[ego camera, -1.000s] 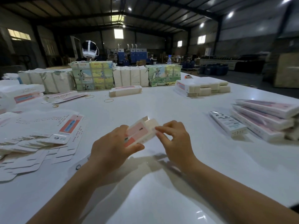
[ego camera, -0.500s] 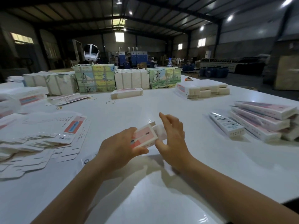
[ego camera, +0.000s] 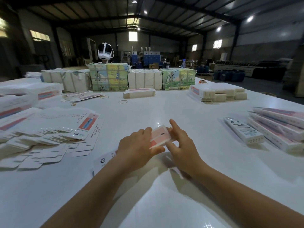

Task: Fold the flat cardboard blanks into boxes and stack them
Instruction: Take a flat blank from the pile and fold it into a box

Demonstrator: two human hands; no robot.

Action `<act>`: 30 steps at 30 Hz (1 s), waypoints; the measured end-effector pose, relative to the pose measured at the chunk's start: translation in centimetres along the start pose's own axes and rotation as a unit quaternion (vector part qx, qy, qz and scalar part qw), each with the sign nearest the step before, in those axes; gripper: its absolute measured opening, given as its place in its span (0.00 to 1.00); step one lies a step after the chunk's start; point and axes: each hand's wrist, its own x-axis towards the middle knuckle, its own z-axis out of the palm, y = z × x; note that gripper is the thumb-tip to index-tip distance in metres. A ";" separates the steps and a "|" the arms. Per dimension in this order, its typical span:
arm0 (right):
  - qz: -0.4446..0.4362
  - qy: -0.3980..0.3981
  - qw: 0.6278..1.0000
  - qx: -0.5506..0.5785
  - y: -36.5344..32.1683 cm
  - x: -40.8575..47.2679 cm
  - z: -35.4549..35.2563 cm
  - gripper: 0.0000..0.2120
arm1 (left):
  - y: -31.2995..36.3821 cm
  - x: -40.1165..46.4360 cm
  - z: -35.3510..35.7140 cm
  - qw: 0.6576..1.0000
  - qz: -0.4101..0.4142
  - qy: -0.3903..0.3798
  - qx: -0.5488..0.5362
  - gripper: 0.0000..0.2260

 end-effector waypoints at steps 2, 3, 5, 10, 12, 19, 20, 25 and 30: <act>0.000 0.019 1.000 0.011 0.2 0.3 -0.5 0.33 | -0.1 0.1 -0.2 1.000 -0.002 0.008 -0.003 0.28; 0.020 0.039 0.999 0.026 0.2 0.5 -0.8 0.36 | -0.2 0.1 -0.3 1.000 -0.004 0.013 -0.009 0.27; 0.124 0.052 0.982 0.131 0.5 1.0 -1.3 0.40 | -0.2 0.0 -0.6 1.000 -0.007 0.023 -0.020 0.26; 0.240 -0.064 0.856 0.453 1.0 1.8 -1.7 0.15 | 0.1 -0.2 -0.7 1.000 0.008 0.019 -0.003 0.27; 0.202 -0.021 0.893 0.403 0.7 1.5 -1.5 0.11 | 0.3 -0.2 -0.6 1.000 0.010 0.021 -0.004 0.27; -0.002 0.056 0.998 0.005 -0.1 -0.1 -1.2 0.03 | 1.0 -0.5 -0.1 0.997 0.019 0.050 0.052 0.27; -0.023 0.045 0.998 -0.039 -0.3 -0.2 -1.1 0.03 | 1.0 -0.6 0.0 0.996 0.021 0.052 0.070 0.27; -0.072 0.028 0.988 -0.134 -0.2 -0.6 -0.4 0.07 | 1.0 -0.9 0.2 0.991 0.018 0.071 0.108 0.29; 0.119 0.041 0.970 0.206 -0.4 0.6 -1.2 0.15 | 0.7 -0.9 0.2 0.989 0.022 0.089 0.113 0.29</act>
